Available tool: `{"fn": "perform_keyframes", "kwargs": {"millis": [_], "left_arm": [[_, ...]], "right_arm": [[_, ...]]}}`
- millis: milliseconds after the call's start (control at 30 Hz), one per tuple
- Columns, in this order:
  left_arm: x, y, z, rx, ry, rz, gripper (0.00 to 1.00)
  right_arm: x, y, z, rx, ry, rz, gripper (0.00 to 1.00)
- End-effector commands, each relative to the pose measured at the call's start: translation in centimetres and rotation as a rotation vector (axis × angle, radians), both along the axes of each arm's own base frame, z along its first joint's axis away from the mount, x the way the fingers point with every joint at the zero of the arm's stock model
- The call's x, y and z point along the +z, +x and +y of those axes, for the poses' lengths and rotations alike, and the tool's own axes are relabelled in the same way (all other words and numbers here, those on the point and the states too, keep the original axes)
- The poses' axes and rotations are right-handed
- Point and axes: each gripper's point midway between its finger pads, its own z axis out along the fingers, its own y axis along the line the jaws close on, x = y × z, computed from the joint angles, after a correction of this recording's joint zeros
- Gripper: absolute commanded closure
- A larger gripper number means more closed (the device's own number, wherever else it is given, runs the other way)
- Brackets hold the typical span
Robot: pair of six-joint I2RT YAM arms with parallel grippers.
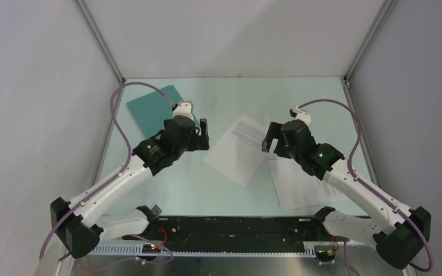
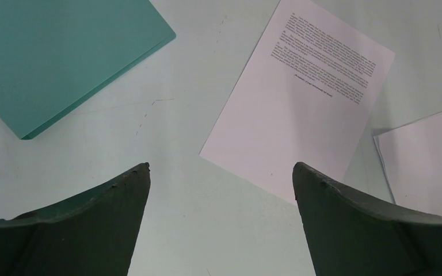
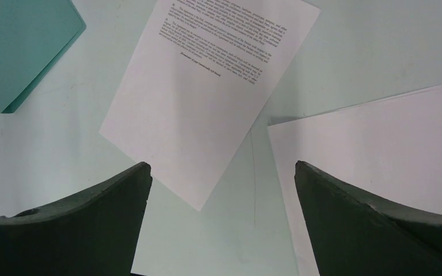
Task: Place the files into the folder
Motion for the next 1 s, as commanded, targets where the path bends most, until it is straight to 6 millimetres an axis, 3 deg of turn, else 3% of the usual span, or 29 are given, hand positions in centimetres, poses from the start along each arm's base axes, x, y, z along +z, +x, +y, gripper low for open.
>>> {"fn": "perform_keyframes", "kwargs": {"millis": [0, 367, 567, 700, 767, 867, 967], "left_arm": [[1.8, 0.4, 0.1, 0.018, -0.044, -0.051, 0.02], [1.8, 1.5, -0.8, 0.050, -0.094, -0.016, 0.02], [0.1, 5.2, 0.6, 0.201, -0.118, 0.042, 0.02], [-2.9, 8.3, 1.0, 0.264, -0.104, 0.120, 0.02], [-3.6, 9.3, 2.7, 0.338, -0.114, 0.131, 0.02], [-4.8, 10.4, 7.3, 0.527, -0.184, 0.158, 0.02], [-5.1, 10.3, 12.8, 0.722, -0.196, 0.125, 0.02]], "right_arm": [[0.9, 0.3, 0.2, -0.011, 0.035, -0.030, 0.00], [0.9, 0.3, 1.2, 0.021, 0.067, -0.019, 0.00], [1.3, 2.2, 4.2, 0.085, 0.167, -0.039, 0.00], [0.5, 3.7, 5.7, 0.100, 0.219, -0.020, 0.00], [-0.3, 4.4, 6.0, 0.106, 0.230, 0.000, 0.00], [-1.6, 5.0, 6.5, 0.118, 0.231, 0.026, 0.00], [-2.1, 5.8, 8.1, 0.166, 0.272, 0.032, 0.00]]}}
